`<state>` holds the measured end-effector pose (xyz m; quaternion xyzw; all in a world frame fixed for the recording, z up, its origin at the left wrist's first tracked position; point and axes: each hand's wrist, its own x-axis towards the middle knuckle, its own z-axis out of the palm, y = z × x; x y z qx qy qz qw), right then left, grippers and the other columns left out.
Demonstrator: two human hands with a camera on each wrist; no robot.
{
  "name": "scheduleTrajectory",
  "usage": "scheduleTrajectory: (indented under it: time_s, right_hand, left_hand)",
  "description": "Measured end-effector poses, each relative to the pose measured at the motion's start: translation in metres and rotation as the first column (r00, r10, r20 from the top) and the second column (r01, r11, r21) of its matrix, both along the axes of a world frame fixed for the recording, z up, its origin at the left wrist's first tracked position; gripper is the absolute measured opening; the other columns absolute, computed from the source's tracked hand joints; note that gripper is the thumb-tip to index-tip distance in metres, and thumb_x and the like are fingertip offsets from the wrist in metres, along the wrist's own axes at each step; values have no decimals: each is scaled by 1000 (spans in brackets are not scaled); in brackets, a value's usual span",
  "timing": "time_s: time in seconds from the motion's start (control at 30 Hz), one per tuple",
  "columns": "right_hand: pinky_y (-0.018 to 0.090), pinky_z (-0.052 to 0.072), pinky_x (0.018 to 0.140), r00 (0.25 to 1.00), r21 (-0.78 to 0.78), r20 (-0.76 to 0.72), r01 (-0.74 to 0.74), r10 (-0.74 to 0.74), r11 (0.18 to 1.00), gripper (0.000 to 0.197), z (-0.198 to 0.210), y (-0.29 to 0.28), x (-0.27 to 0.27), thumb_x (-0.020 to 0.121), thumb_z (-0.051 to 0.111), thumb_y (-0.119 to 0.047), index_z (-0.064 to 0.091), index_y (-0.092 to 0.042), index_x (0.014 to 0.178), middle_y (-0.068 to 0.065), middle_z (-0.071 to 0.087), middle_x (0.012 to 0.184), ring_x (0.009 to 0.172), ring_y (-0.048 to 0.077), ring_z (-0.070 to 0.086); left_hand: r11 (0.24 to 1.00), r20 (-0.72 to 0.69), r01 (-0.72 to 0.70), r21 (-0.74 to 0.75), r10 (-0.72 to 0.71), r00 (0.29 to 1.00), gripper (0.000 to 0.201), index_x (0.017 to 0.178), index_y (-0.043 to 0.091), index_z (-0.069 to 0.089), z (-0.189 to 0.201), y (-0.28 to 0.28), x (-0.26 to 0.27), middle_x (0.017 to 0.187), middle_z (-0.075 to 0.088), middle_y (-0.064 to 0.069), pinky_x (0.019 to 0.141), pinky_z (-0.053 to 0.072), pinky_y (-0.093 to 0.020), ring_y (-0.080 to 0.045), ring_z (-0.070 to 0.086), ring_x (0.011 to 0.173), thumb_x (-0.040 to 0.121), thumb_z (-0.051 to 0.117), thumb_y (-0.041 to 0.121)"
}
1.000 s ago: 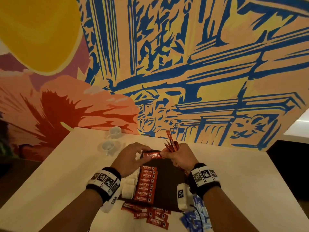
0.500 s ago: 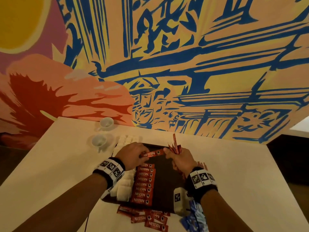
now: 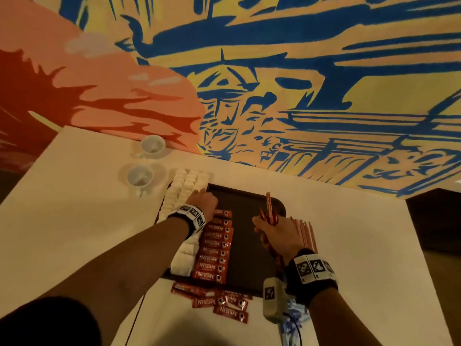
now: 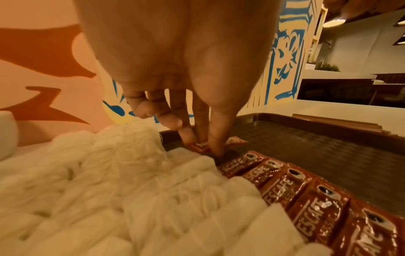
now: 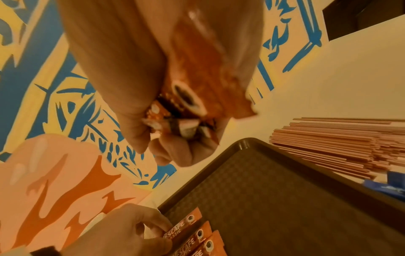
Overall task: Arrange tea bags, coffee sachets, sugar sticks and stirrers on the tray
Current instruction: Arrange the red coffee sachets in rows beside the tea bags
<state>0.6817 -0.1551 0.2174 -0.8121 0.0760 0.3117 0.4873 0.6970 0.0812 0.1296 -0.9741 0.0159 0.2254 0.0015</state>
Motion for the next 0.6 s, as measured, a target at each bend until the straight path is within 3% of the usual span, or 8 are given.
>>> scheduleTrajectory:
  time_s: [0.3, 0.6]
  right_hand:
    - [19, 48, 51, 998, -17, -39, 44, -45, 999, 27, -10, -5, -10, 98, 63, -34, 68, -7, 100, 6, 65, 78, 56, 10, 56]
    - [21, 48, 53, 997, 39, -42, 62, -60, 997, 22, -7, -10, -24, 98, 63, -31, 66, -9, 99, 6, 64, 80, 59, 11, 55]
  left_hand:
    - [998, -30, 50, -23, -51, 998, 28, 121, 19, 66, -21, -3, 14, 124, 62, -5, 105, 38, -44, -30, 45, 128, 94, 58, 22]
    - [996, -26, 70, -45, -72, 997, 26, 117, 22, 69, -20, -6, 15, 120, 67, -4, 102, 43, -40, -27, 50, 122, 94, 59, 16]
